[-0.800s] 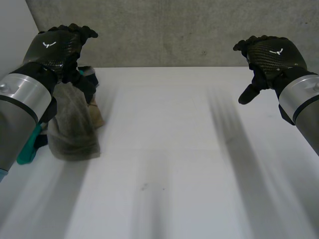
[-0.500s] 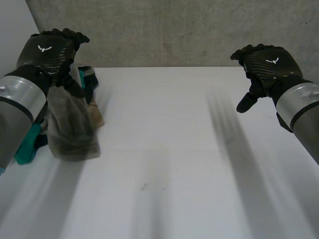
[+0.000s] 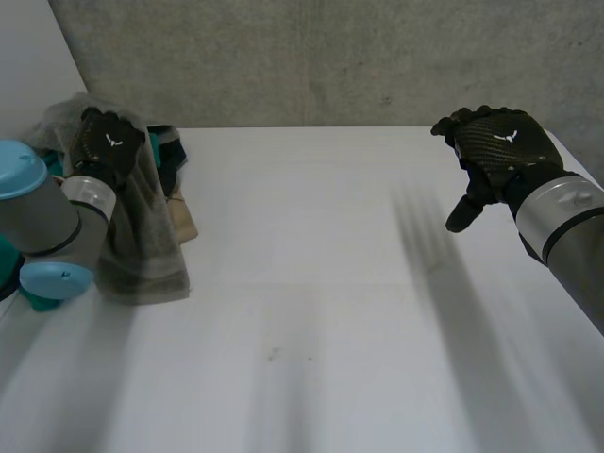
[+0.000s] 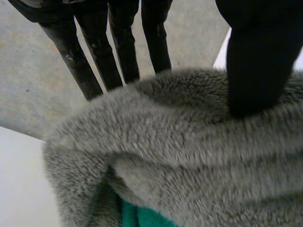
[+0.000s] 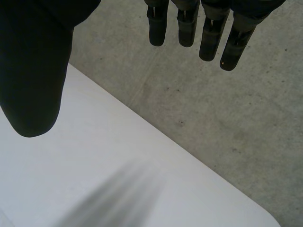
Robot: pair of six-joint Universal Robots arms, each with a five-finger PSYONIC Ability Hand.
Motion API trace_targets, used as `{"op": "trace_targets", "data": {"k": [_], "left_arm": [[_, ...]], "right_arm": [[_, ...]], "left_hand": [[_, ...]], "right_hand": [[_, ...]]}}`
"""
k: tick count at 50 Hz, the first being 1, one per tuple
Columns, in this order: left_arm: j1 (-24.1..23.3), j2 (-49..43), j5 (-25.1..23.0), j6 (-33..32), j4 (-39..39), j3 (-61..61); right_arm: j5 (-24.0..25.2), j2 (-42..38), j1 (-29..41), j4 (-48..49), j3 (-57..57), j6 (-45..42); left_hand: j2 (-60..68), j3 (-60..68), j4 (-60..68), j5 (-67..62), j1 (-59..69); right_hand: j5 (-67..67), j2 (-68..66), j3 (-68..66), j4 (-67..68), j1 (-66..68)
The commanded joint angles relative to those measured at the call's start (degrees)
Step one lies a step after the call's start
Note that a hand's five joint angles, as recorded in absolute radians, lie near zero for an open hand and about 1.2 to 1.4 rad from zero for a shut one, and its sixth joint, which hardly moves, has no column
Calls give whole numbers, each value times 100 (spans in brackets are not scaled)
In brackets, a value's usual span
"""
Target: Fold the laundry.
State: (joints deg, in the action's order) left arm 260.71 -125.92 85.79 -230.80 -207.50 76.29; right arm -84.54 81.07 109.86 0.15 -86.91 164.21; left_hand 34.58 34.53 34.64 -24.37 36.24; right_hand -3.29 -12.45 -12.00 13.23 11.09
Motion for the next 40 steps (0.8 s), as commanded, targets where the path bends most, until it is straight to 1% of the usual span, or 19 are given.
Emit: {"op": "trace_targets", "data": {"k": [1, 2, 7, 12, 13, 16, 18, 20, 21, 23, 24, 27, 29, 30, 31, 33, 34, 37, 40], "left_arm": [[15, -301, 26, -35, 35, -282], [15, -302, 26, -44, 35, -299], [-117, -179, 52, 9, -9, -291], [-626, 813, 333, 307, -141, -212], [-879, 1093, 412, 508, -167, -194], [-1293, 1437, 518, 956, -133, -185], [-1671, 1692, 632, 1387, -28, -141], [-1979, 1886, 737, 1704, 113, -19], [-2285, 2052, 816, 2036, 296, 130], [-2603, 2124, 852, 2363, 482, 263], [-2892, 2107, 887, 2652, 605, 376], [-3271, 1844, 948, 3023, 685, 491], [-3579, 1317, 1054, 3269, 729, 492], [-3658, 1141, 1098, 3331, 746, 474], [-3807, 818, 1194, 3418, 773, 439], [-3957, 561, 1291, 3472, 816, 386], [-4019, 473, 1335, 3498, 834, 378], [-4090, 366, 1388, 3568, 896, 395], [-4055, 506, 1406, 3630, 922, 448]], "right_arm": [[8, -4, -9, 3, -27, -3], [8, -4, -9, 3, -27, -3], [8, -4, -35, 12, -19, -3], [8, 5, -61, 20, 8, -3], [8, 5, -61, 20, 17, -3], [8, 14, -70, 12, 34, -3], [8, 22, -70, 12, 43, -3], [8, 49, -88, 12, 52, -3], [8, 58, -88, 12, 52, -3], [8, 66, -97, 12, 60, -3], [8, 66, -97, 12, 61, -3], [8, 66, -97, 12, 61, -3], [8, 66, -97, 12, 61, 6], [8, 66, -97, 12, 61, 6], [8, 66, -97, 12, 61, 6], [8, 66, -97, 3, 61, 6], [8, 66, -97, -6, 52, -3], [8, 66, -97, 3, 52, 6], [17, 58, -105, 20, 52, 6]], "left_hand": [[3376, 3381, 3370, -3397, 3210], [4530, 4535, 4524, -4552, 4364], [4542, 4547, 4536, -4563, 4376], [4542, 4547, 4536, -4563, 4376], [4542, 4547, 4536, -4563, 4376], [4542, 4547, 4536, -4563, 4376], [4542, 4547, 4536, -4563, 4376], [4542, 4547, 4536, -4563, 4376], [4542, 4547, 4536, -4563, 4376], [4542, 4547, 4536, -4563, 4376], [4542, 4547, 4536, -4563, 4376], [4542, 4547, 4536, -4563, 4376], [4542, 4547, 4536, -4563, 4376], [3645, 3650, 3638, -3666, 3479], [872, 877, 865, -893, 705], [-1919, -1914, -1926, 1898, -2086], [-2458, -2453, -2464, 2437, -2624], [-2436, -2431, -2443, 2415, -2602], [-2437, -2432, -2443, 2415, -2603]], "right_hand": [[329, 245, 200, -323, -109], [329, 245, 200, -323, -109], [329, 245, 200, -323, -109], [329, 245, 200, -323, -109], [329, 245, 200, -323, -109], [329, 245, 200, -323, -109], [329, 245, 200, -323, -109], [329, 245, 200, -323, -109], [329, 245, 200, -323, -109], [329, 245, 200, -323, -109], [329, 245, 200, -323, -109], [329, 245, 200, -323, -109], [329, 245, 200, -323, -109], [329, 245, 200, -323, -109], [329, 245, 200, -323, -109], [329, 245, 200, -323, -109], [329, 245, 200, -323, -109], [329, 245, 200, -323, -109], [329, 245, 200, -323, -109]]}}
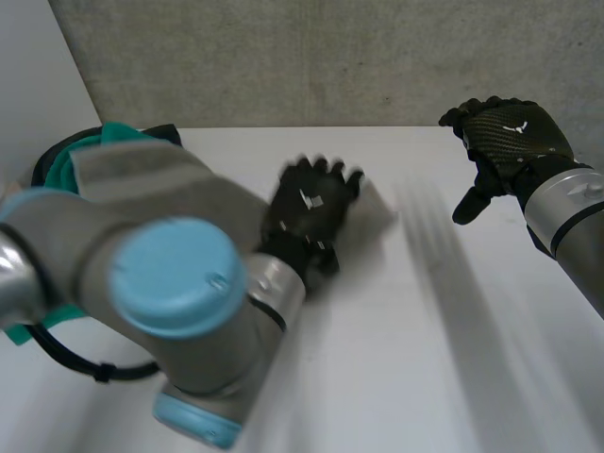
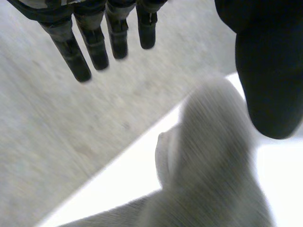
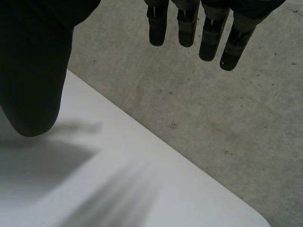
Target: Fold the laundry.
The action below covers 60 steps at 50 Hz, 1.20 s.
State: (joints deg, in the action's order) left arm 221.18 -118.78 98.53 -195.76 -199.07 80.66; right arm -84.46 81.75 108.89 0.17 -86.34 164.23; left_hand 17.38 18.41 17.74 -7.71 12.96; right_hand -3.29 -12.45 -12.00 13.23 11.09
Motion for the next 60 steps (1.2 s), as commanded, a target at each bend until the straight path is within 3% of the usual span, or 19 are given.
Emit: {"op": "trace_targets", "data": {"k": [1, 11, 13, 20, 25, 30, 39, 43, 47, 48, 57, 60], "left_arm": [[-75, -85, 131, 135, 87, 29], [1067, 1129, 43, 38, 175, 697], [1208, 1155, 8, -14, 193, 819], [2447, 1120, -396, -804, 219, 1233], [3167, 1050, -616, -1332, 184, 1365], [3826, 691, -791, -1517, 132, 1321], [4284, 48, -801, -1535, -168, 1110], [4381, 30, -801, -1526, -159, 1172], [4364, 30, -783, -1483, -159, 1215], [4364, 39, -783, -1482, -159, 1233], [4416, -39, -792, -1535, -246, 1269], [4478, -180, -783, -1535, -343, 1207]], "right_arm": [[9, -10, -8, 19, -6, 4], [272, -150, 89, -271, -85, -804], [342, -299, 89, -385, -94, -997], [404, -713, 369, -491, -278, -1051], [396, -1266, 1036, -106, -296, -893], [369, -1793, 1266, 326, -173, -735], [185, -2813, 1504, 704, 494, -796], [62, -3139, 1504, 660, 750, -910], [-26, -3166, 1504, 643, 811, -1244], [-96, -3096, 1486, 643, 785, -1314], [-176, -1795, 1381, 643, 618, -1244], [-167, -1619, 1136, 608, 583, -1305]], "left_hand": [[-716, -819, -753, 749, -274], [-632, -735, -669, 665, -190], [-616, -719, -652, 649, -173], [-599, -702, -635, 632, -156], [-615, -718, -652, 649, -173], [-599, -702, -635, 632, -156], [-481, -584, -517, 514, -39], [-464, -567, -501, 497, -22], [-146, -249, -182, 179, 296], [55, -48, 19, -22, 498], [1972, 1869, 1935, -1939, 2414], [2026, 1923, 1989, -1992, 2468]], "right_hand": [[329, 245, 200, -323, -109], [329, 245, 200, -323, -109], [329, 245, 200, -323, -109], [329, 245, 200, -323, -109], [329, 245, 200, -323, -109], [329, 245, 200, -323, -109], [288, 204, 160, -282, -69], [-2163, -2247, -2292, 2170, 2383], [-6364, -6448, -6493, 6370, 6584], [-6668, -6752, -6797, 6674, 6888], [-6671, -6755, -6800, 6677, 6891], [-6671, -6755, -6800, 6677, 6891]]}}
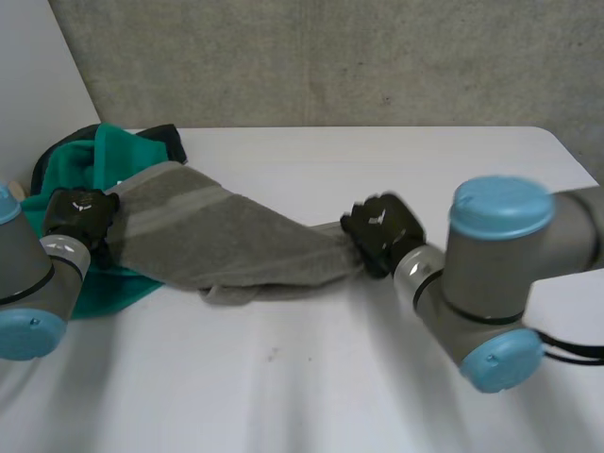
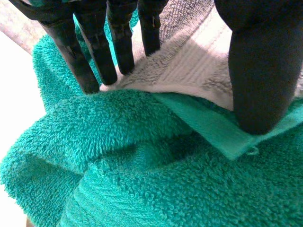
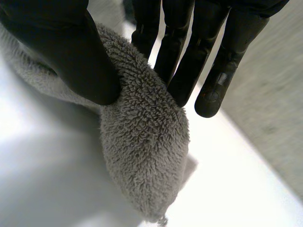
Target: Fold the laundry.
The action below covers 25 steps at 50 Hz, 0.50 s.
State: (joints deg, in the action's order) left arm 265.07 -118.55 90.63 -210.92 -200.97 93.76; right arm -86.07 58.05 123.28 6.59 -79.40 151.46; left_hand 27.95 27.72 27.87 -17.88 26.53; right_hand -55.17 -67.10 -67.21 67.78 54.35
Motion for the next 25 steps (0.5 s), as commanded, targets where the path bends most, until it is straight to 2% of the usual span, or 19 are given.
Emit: {"op": "trace_targets", "data": {"k": [1, 7, 13, 18, 25], "left_arm": [[158, -239, 16, -20, -240, -138], [378, -221, 86, -20, -592, -156], [545, -98, 148, -29, -733, -121], [668, -98, 130, -29, -812, -173], [1073, -98, 139, -274, -1006, -332]], "right_arm": [[-6, 778, -374, -61, -128, -55], [-32, 1067, -927, -570, -172, -424], [-15, 1226, -1464, -677, -295, -539], [-15, 1288, -1535, -694, -375, -539], [47, 1543, -1544, -694, -533, -521]], "left_hand": [[918, 941, 926, -926, 1060], [851, 873, 859, -858, 992], [766, 789, 774, -773, 908], [1388, 1411, 1396, -1396, 1530], [1170, 1193, 1179, -1178, 1312]], "right_hand": [[-1483, -1290, -1279, 1222, 2565], [-1483, -1290, -1279, 1222, 2565], [-1483, -1290, -1279, 1222, 2565], [-1483, -1290, -1279, 1222, 2565], [-1483, -1290, -1279, 1222, 2565]]}}
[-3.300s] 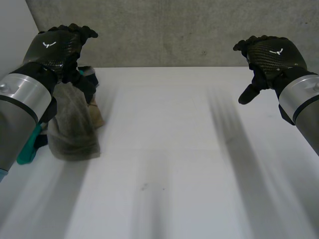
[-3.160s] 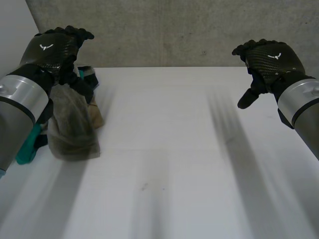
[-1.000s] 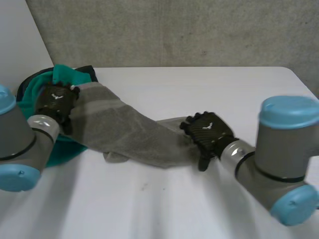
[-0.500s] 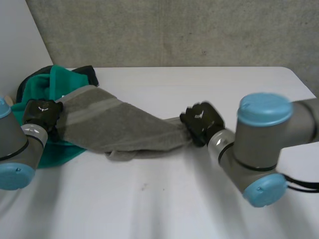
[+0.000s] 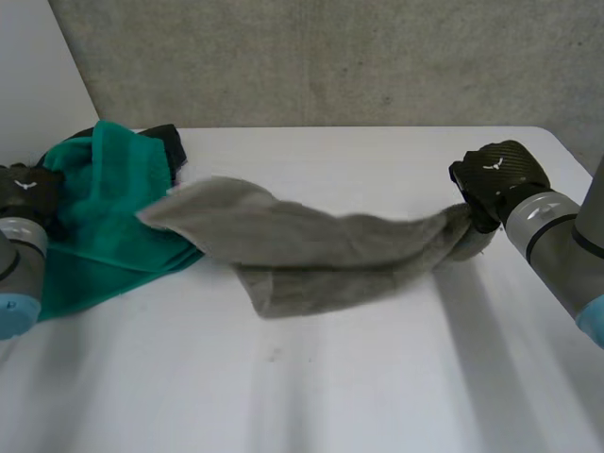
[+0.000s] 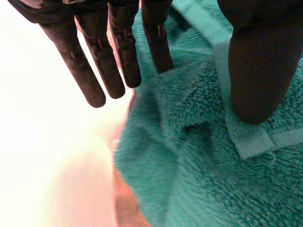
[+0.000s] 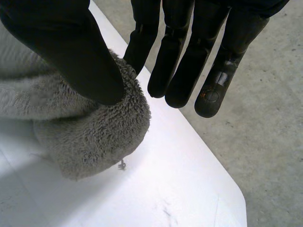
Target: Fold the laundry.
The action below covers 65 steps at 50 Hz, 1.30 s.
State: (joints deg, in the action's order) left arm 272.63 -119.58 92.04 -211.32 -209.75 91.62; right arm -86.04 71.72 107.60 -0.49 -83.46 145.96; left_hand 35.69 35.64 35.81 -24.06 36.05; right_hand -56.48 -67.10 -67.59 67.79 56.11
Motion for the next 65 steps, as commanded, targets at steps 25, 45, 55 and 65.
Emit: {"op": "trace_targets", "data": {"k": [25, 45, 55, 65], "left_arm": [[-2905, 1112, -238, 291, 328, 744], [-3769, -857, -327, 653, 734, -522], [-4120, 1154, 34, 986, 1015, -30], [-4262, 2975, 25, 1909, 1533, -3]], "right_arm": [[105, 834, 121, 5, -426, 81], [245, 852, 24, 5, -672, 90], [210, 1309, -160, -39, -365, -252], [289, 1679, -327, -21, 795, -437]], "left_hand": [[-1993, -1988, -2005, 1829, -2029], [3819, 3824, 3807, -3983, 3783], [4431, 4436, 4419, -4594, 4395], [4431, 4436, 4419, -4594, 4395]], "right_hand": [[-1352, -1290, -1241, 1221, 2389], [-1352, -1290, -1241, 1221, 2389], [-1352, -1290, -1241, 1221, 2389], [-1352, -1290, -1241, 1221, 2389]]}}
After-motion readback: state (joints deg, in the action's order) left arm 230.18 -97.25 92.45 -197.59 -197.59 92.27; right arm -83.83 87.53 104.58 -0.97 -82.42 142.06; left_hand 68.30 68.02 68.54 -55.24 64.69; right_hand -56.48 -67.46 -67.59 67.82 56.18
